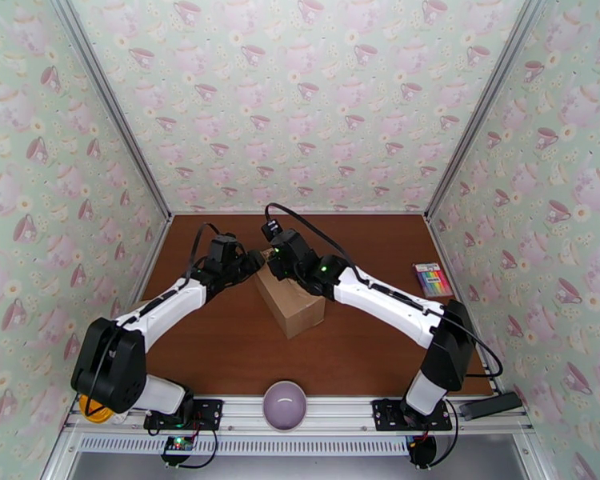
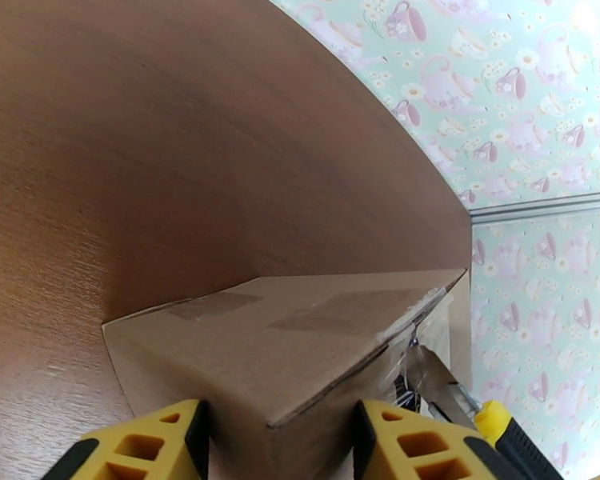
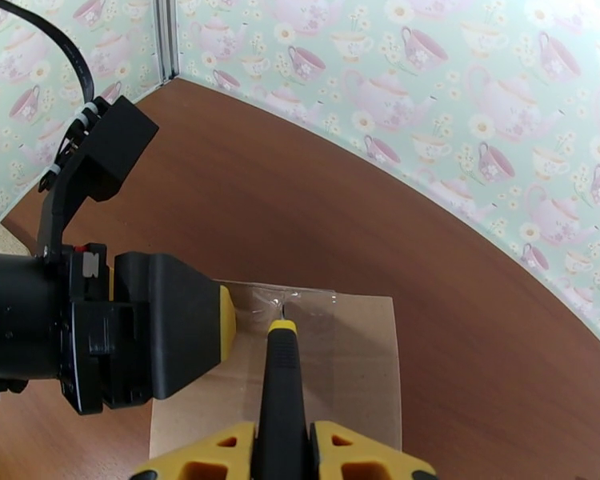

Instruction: Unpack the express box

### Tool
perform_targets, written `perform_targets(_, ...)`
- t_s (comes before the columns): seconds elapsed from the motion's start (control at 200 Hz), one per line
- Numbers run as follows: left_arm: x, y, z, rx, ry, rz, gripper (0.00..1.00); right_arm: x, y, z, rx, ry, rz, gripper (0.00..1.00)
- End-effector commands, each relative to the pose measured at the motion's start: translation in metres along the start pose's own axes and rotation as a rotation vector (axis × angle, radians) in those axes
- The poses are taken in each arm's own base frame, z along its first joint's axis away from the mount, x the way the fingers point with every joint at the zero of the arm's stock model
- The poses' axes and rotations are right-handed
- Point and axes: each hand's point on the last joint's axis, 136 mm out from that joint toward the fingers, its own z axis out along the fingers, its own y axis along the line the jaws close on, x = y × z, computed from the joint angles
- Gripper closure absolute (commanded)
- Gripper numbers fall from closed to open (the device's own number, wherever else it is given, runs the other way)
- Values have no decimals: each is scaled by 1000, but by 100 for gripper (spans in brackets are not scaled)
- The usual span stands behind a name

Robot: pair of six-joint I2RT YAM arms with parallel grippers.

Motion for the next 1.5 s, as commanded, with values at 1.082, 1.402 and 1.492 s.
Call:
perform_targets(1.082,4,-3,-22,46,-29,-82,40,28,7,-5,-8,116,-35,100)
perform_targets(1.402,-6,-21,-20,82,-31,-18,31,20,7,-11,-17,96,-28,100)
perform_targets(1.492,-7,-22,-11,70,-11,-2,27,21,7,-11,-18,98,-25,100)
